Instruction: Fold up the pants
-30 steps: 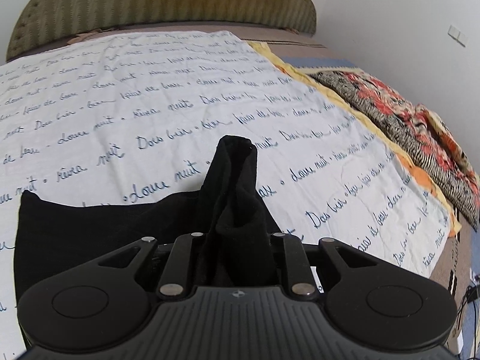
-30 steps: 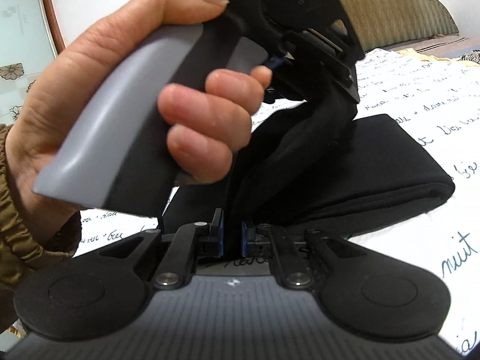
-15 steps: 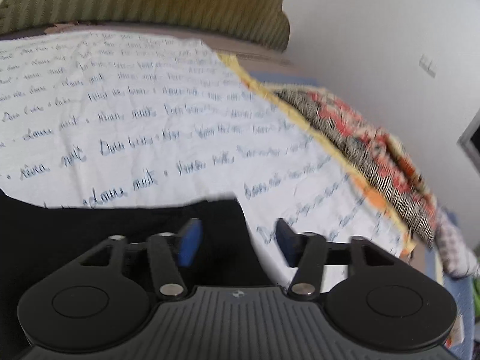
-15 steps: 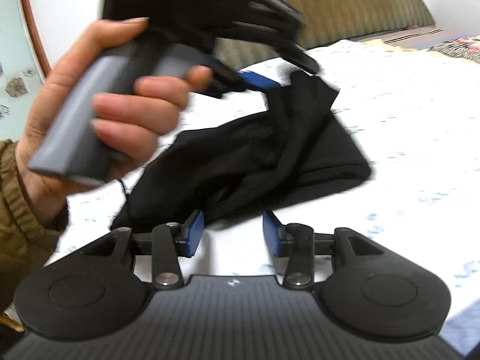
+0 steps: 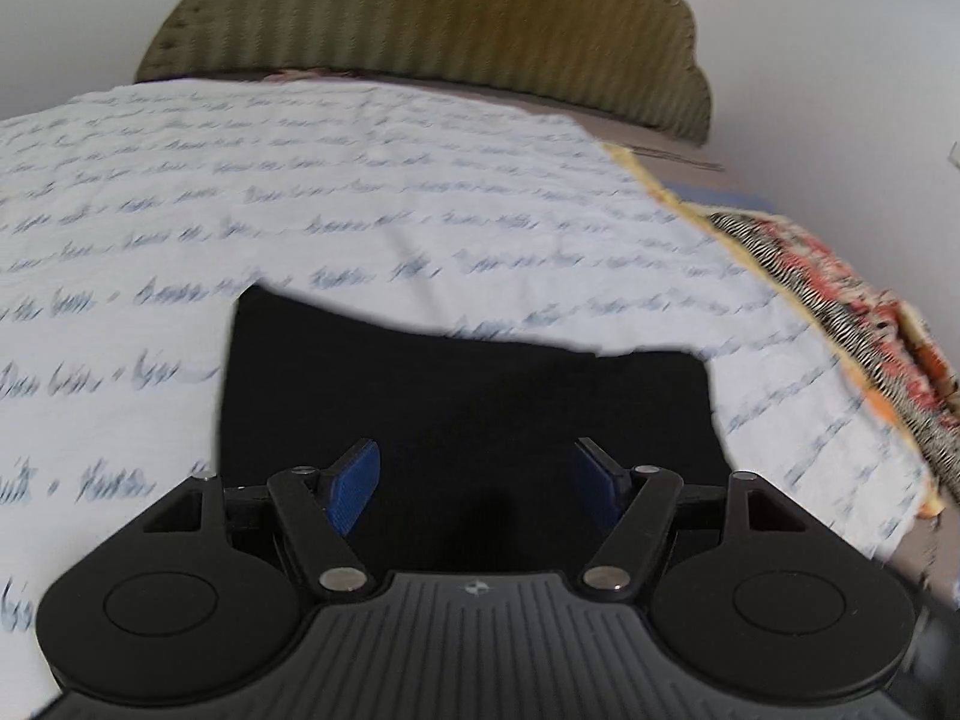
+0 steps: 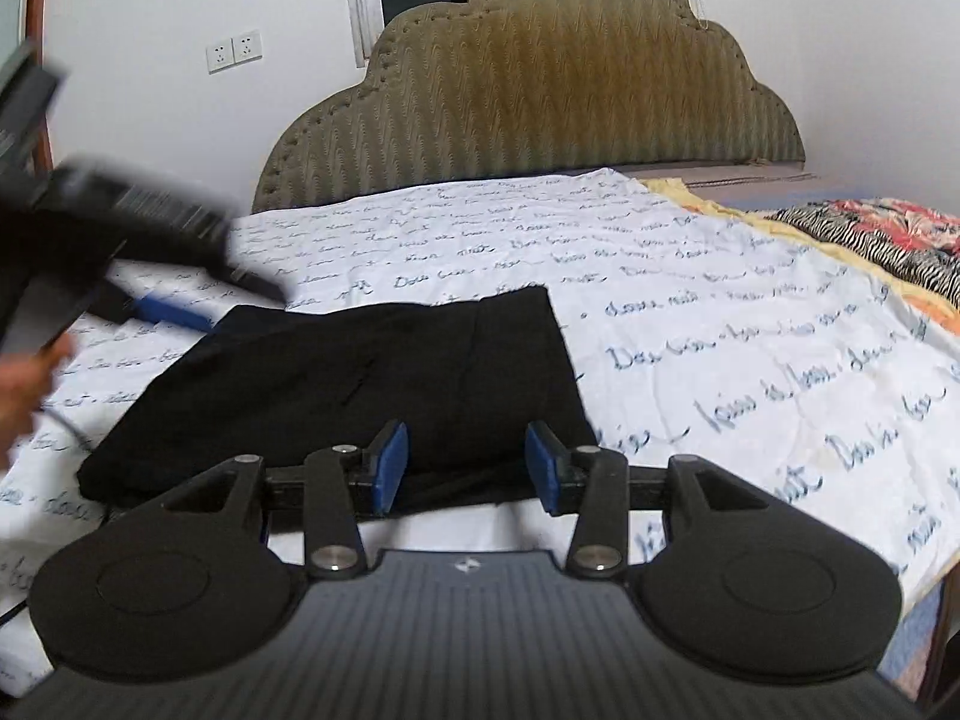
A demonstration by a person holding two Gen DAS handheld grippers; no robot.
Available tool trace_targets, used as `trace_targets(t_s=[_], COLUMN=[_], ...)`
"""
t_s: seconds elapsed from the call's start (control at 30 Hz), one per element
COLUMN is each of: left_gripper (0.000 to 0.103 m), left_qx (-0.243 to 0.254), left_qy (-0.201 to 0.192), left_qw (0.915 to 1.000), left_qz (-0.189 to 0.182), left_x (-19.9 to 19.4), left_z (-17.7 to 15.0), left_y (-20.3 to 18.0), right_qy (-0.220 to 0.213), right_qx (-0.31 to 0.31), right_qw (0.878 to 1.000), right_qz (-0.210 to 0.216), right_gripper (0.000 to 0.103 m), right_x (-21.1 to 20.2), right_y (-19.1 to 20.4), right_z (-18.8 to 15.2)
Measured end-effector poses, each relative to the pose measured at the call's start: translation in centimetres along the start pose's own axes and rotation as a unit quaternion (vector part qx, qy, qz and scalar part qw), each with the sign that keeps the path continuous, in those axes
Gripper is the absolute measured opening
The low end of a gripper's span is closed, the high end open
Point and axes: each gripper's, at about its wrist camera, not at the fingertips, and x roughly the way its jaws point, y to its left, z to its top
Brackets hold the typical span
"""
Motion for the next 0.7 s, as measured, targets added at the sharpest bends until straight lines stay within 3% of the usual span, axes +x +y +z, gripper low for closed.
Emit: trace_targets(t_s=[0.1, 0.33, 0.47, 0.53, 0.7], left_gripper=[0.07, 0.07, 0.07, 0.07, 0.077], left_qx=[0.001, 0.058, 0.077, 0.082, 0.091], left_qy=[0.011, 0.005, 0.01, 0.007, 0.004], left_qw=[0.9999, 0.9977, 0.9951, 0.9942, 0.9922], left_qz=[0.006, 0.034, 0.061, 0.07, 0.086], left_x=[0.0, 0.6, 1.3, 1.4, 1.4], left_z=[-1.0, -1.8, -2.4, -2.5, -2.7], left_y=[0.6, -1.0, -1.5, -1.7, -1.9], right_qy=[0.006, 0.028, 0.035, 0.034, 0.032], right_qx=[-0.005, 0.033, 0.029, 0.028, 0.031], right_qw=[1.0, 0.999, 0.999, 0.999, 0.999], right_qz=[-0.021, 0.01, 0.006, -0.002, -0.006], right_gripper=[0.041, 0.043, 0.037, 0.019, 0.015], right_x=[0.8, 2.4, 2.7, 2.8, 2.5], right_y=[-0.6, -2.0, -1.9, -1.9, -2.4], right_z=[0.3, 0.4, 0.3, 0.3, 0.5])
